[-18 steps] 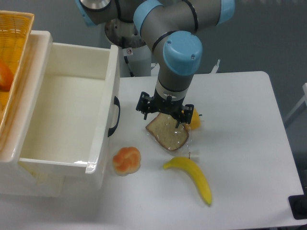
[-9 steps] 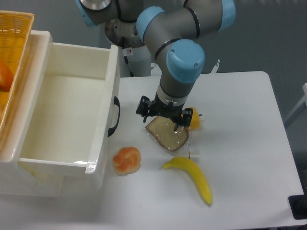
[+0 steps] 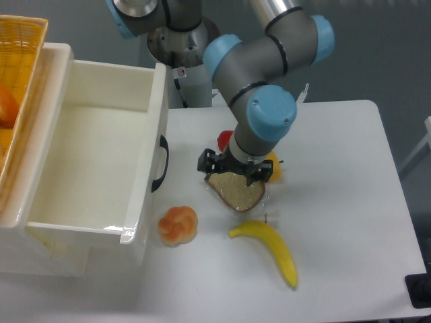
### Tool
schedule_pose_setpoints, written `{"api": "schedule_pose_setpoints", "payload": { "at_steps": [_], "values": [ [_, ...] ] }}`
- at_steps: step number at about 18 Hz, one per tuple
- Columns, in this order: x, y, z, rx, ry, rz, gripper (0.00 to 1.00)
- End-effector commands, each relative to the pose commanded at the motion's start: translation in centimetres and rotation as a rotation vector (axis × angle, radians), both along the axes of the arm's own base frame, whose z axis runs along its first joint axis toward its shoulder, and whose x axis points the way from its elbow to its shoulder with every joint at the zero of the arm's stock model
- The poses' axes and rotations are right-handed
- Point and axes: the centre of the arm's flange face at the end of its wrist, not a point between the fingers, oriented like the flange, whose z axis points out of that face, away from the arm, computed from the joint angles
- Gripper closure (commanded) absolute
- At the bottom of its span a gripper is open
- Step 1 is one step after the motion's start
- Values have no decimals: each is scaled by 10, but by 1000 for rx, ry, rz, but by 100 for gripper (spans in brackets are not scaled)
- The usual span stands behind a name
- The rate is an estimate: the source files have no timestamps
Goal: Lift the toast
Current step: 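Move the gripper across the toast toward its crust edge beside the banana, then lower the gripper onto the toast edge and close on it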
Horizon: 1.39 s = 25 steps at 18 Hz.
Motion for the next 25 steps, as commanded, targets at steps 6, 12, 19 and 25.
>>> {"api": "schedule_pose_setpoints", "payload": {
  "at_steps": [6, 12, 19, 25],
  "values": [
    [-18, -7, -36, -36, -45, 25, 0],
    [-51, -31, -45, -38, -56, 85, 0],
    [-67, -42, -67, -51, -85, 113, 0],
    [-64, -38, -80, -61, -101, 108, 0]
  ]
}}
